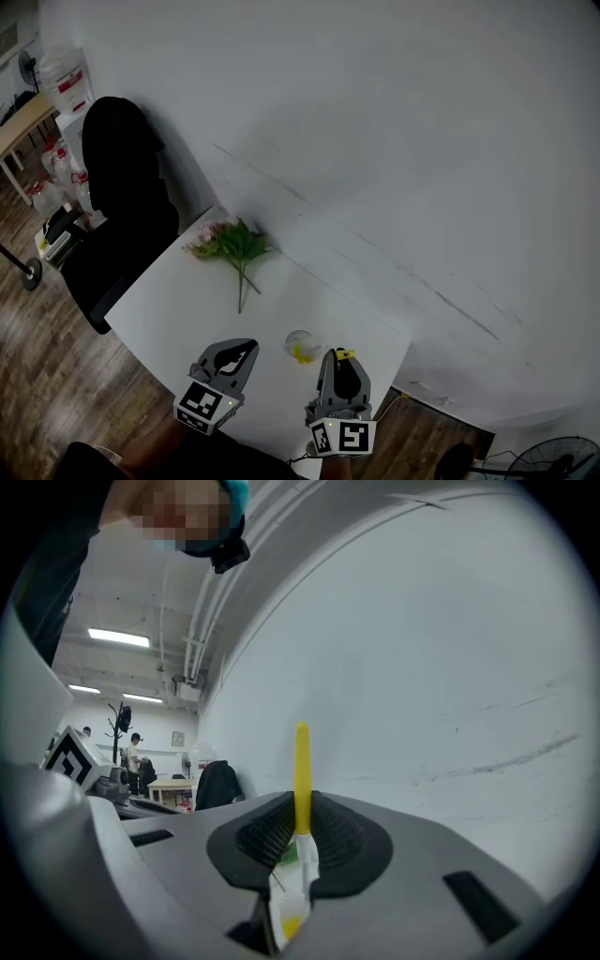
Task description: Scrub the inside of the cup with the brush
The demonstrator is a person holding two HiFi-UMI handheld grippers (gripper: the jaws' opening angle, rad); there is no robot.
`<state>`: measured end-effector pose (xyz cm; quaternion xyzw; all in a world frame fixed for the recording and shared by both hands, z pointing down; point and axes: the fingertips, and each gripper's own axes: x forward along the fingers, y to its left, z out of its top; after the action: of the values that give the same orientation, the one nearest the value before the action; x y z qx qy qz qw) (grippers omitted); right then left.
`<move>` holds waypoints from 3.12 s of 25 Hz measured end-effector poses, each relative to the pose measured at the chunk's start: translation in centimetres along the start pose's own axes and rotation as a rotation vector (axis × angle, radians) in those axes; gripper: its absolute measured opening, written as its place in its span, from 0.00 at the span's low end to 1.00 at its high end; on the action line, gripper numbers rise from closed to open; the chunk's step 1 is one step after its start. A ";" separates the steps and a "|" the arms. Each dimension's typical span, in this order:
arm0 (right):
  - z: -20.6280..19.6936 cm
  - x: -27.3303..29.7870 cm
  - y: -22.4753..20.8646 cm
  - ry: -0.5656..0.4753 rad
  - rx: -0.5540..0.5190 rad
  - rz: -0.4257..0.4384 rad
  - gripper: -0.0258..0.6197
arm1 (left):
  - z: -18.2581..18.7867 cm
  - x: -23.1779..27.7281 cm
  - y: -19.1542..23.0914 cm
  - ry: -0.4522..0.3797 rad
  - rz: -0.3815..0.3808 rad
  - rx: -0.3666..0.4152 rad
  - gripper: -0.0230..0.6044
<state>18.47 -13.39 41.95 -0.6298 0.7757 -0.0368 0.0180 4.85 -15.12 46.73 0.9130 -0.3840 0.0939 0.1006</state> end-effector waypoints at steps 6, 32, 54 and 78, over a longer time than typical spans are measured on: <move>-1.3 2.1 0.2 0.022 0.011 0.061 0.14 | -0.9 0.4 0.9 0.020 0.050 -0.021 0.08; -10.5 3.3 -2.0 0.189 0.097 0.077 0.14 | -6.3 2.8 0.4 0.135 0.064 -0.061 0.08; -7.0 3.2 0.5 0.116 0.088 0.091 0.14 | -5.5 1.7 0.1 0.107 0.035 -0.050 0.08; -11.9 -0.3 1.4 0.189 0.106 -0.035 0.15 | -7.9 1.6 -0.5 0.150 -0.097 -0.042 0.08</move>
<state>16.28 -12.43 53.72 -0.6351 0.7598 -0.1374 -0.0225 5.56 -13.87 54.70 0.9187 -0.3325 0.1487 0.1527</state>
